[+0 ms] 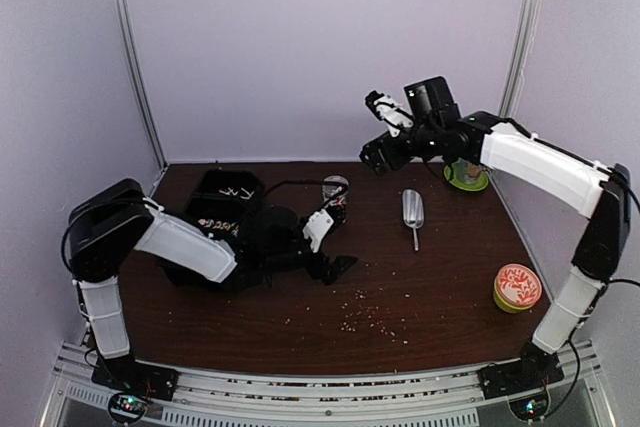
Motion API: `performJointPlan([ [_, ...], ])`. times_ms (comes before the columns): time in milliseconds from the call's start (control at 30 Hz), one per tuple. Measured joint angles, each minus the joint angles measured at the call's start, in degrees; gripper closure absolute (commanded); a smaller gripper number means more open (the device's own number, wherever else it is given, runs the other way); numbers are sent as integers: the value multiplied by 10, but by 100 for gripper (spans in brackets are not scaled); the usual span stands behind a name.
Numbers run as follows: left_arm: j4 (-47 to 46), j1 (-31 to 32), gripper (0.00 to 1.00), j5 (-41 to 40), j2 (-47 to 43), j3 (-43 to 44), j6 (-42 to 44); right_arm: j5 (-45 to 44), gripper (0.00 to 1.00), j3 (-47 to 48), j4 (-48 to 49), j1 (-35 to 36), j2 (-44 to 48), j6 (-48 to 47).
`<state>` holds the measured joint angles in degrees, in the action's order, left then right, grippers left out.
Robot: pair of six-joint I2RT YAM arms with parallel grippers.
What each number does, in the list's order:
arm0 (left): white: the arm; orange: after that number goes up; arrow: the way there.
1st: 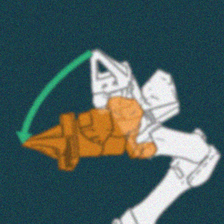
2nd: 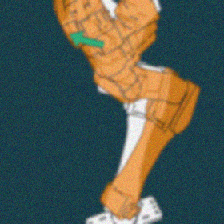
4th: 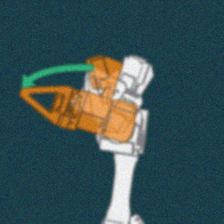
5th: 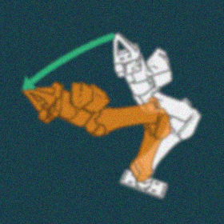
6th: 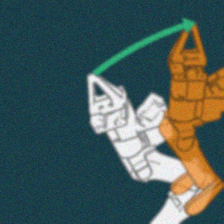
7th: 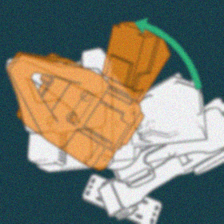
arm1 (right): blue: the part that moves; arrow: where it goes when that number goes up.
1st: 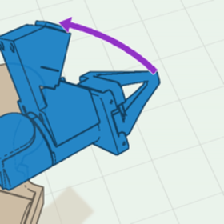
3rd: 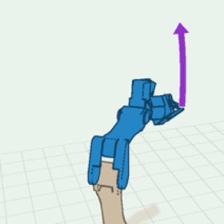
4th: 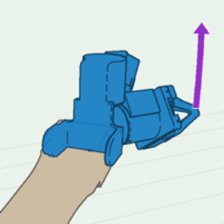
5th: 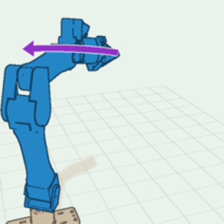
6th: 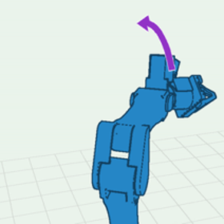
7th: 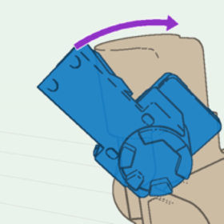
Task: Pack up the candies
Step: Place the packed packing bottle at the center of the board, then reset both arms
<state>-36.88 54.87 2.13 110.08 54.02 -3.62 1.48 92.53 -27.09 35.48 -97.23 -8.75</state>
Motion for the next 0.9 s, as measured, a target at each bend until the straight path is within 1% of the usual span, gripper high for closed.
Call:
performJointPlan([
  [67,64,0,2,-33,-46,14,-4,-21,1,-66,10,-3,75,19],
  [233,235,0,2,-123,-145,76,-16,-70,0,-184,17,-6,209,67],
  [367,328,-4,2,-176,-218,96,-29,-92,1,-263,14,-6,304,92],
  [467,395,-16,2,-206,-280,95,-47,-110,1,-300,12,-7,376,107],
  [633,458,-36,2,-267,-407,46,-72,-155,1,-350,14,-8,492,129],
  [900,523,-41,2,-356,-560,-47,-120,-206,0,-441,-6,-8,641,140],
])
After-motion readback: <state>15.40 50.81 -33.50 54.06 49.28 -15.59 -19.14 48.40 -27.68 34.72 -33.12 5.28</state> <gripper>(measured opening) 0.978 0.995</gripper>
